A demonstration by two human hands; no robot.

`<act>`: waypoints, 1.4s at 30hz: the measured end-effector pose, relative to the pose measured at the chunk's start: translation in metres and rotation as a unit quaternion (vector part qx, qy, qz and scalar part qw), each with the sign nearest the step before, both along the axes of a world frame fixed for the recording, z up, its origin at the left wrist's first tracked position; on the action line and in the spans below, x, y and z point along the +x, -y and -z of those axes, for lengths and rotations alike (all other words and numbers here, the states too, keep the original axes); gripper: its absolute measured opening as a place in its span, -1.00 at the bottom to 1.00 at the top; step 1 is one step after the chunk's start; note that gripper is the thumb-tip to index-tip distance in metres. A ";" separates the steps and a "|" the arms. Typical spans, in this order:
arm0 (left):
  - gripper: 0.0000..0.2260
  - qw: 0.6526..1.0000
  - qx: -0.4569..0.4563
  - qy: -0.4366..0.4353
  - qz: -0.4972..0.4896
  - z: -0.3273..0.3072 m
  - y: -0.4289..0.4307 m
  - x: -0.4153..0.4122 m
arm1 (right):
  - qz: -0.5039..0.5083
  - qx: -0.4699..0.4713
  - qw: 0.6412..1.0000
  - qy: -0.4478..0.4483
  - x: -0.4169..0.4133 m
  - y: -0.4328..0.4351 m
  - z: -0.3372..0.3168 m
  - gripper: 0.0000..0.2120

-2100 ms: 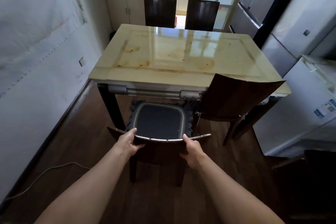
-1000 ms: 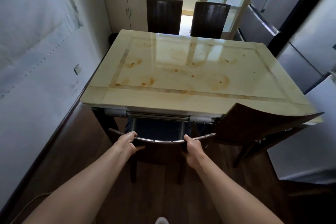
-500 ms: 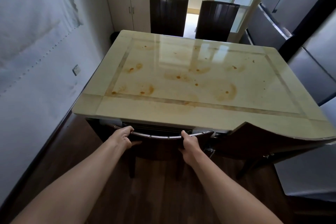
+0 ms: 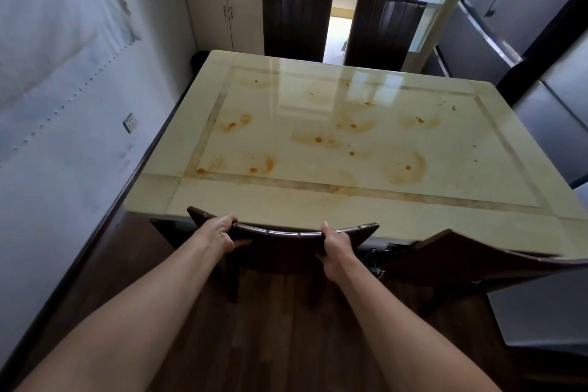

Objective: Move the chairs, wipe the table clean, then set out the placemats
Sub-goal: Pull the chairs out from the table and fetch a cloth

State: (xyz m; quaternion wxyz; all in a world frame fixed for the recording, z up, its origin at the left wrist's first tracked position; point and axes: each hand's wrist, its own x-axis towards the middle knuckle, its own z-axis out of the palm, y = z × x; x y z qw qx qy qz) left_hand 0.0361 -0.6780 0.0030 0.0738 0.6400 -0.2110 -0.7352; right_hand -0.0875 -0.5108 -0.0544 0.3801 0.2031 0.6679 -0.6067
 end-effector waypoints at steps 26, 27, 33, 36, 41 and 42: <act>-0.78 0.990 -0.091 -0.086 0.067 -0.035 -0.003 0.039 | -0.042 -0.004 0.999 0.008 0.023 0.004 -0.057 -0.88; -0.69 0.988 -0.105 -0.084 0.075 -0.040 -0.003 0.044 | -0.056 -0.008 0.998 0.012 0.031 0.009 -0.064 -0.80; -0.57 0.974 -0.184 -0.111 0.065 -0.078 0.008 0.089 | -0.175 -0.045 0.983 0.005 0.085 0.058 -0.111 -0.53; -0.57 0.969 -0.214 -0.118 0.035 -0.092 0.027 0.118 | -0.211 -0.089 0.973 0.011 0.112 0.088 -0.129 -0.49; -0.55 0.963 -0.232 -0.136 0.024 -0.104 0.069 0.164 | -0.222 -0.125 0.967 -0.021 0.144 0.143 -0.146 -0.54; -0.55 0.962 -0.234 -0.138 0.021 -0.104 0.080 0.173 | -0.228 -0.128 0.965 -0.024 0.152 0.154 -0.147 -0.56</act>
